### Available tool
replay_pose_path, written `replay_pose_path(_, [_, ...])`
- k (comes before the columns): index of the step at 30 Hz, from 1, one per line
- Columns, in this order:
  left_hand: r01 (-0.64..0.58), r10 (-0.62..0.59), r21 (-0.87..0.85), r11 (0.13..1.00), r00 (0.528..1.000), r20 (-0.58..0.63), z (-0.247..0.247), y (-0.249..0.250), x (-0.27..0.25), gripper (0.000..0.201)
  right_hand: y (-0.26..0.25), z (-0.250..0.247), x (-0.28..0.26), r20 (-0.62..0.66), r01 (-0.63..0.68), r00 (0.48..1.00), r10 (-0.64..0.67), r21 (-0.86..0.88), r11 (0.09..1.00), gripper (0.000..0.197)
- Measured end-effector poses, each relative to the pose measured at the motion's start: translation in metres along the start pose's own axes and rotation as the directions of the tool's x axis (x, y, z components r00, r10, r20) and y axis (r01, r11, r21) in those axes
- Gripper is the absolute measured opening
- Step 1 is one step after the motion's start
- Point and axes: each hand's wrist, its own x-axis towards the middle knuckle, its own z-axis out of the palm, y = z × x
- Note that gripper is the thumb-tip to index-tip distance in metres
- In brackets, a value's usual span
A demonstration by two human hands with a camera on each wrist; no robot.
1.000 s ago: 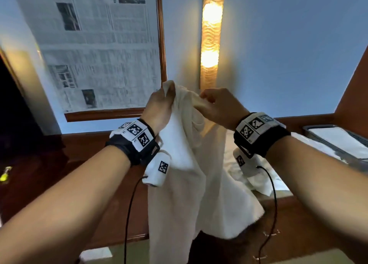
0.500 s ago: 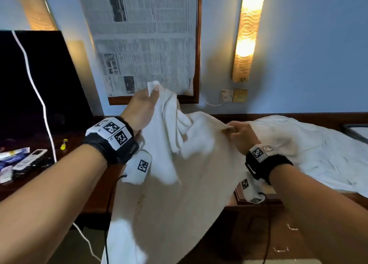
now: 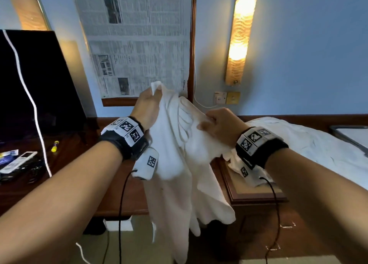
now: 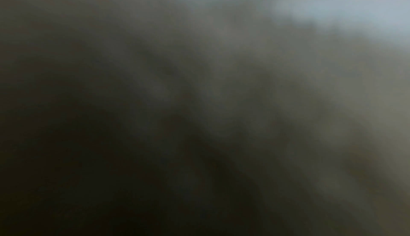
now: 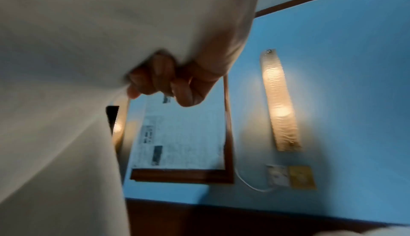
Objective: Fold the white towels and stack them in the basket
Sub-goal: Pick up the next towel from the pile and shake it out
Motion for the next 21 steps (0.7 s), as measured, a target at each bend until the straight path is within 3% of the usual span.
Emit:
replay_pose_path(4, [-0.091, 0.091, 0.05, 0.995, 0.996, -0.007, 0.003, 0.006, 0.006, 0.039, 0.047, -0.016, -0.021, -0.094, -0.156, 0.982, 0.162, 0.076, 0.985, 0.032])
replay_pose_path(7, [-0.024, 0.035, -0.174, 0.984, 0.998, 0.058, 0.018, 0.024, -0.002, 0.036, 0.069, -0.028, -0.022, -0.146, -0.251, 0.955, 0.258, 0.061, 0.966, 0.025])
replay_pose_path(9, [0.014, 0.015, -0.175, 0.984, 0.986, 0.164, 0.022, 0.029, -0.004, 0.026, 0.077, -0.036, -0.022, -0.164, -0.319, 0.933, 0.32, 0.03, 0.947, 0.025])
replay_pose_path(10, [0.029, 0.002, -0.121, 0.992, 0.969, 0.249, 0.02, 0.028, -0.004, 0.021, 0.078, -0.039, -0.02, -0.188, -0.351, 0.917, 0.351, 0.034, 0.936, 0.024])
replay_pose_path(12, [0.055, -0.055, 0.013, 0.998, 0.88, 0.471, 0.012, 0.028, -0.004, 0.013, 0.074, -0.05, -0.013, -0.307, -0.38, 0.881, 0.361, 0.0, 0.925, 0.02])
replay_pose_path(14, [0.026, -0.106, 0.136, 0.99, 0.775, 0.623, -0.001, 0.028, -0.001, 0.017, 0.057, -0.059, -0.001, -0.404, -0.32, 0.871, 0.278, -0.04, 0.947, 0.017])
replay_pose_path(15, [-0.016, -0.099, 0.165, 0.986, 0.744, 0.661, -0.008, 0.029, 0.002, 0.02, 0.044, -0.063, 0.006, -0.43, -0.264, 0.875, 0.223, -0.038, 0.964, 0.017])
replay_pose_path(16, [-0.059, -0.071, 0.173, 0.983, 0.747, 0.661, -0.015, 0.03, 0.006, 0.021, 0.03, -0.067, 0.013, -0.442, -0.205, 0.88, 0.173, -0.024, 0.979, 0.02])
replay_pose_path(19, [-0.187, 0.096, 0.142, 0.972, 0.868, 0.487, -0.039, 0.039, 0.016, 0.022, -0.014, -0.074, 0.028, -0.436, -0.045, 0.898, 0.062, 0.049, 0.998, 0.025])
replay_pose_path(21, [-0.248, 0.19, 0.106, 0.963, 0.903, 0.385, -0.05, 0.042, 0.02, 0.029, -0.036, -0.075, 0.034, -0.435, 0.059, 0.9, -0.006, 0.109, 0.992, 0.024])
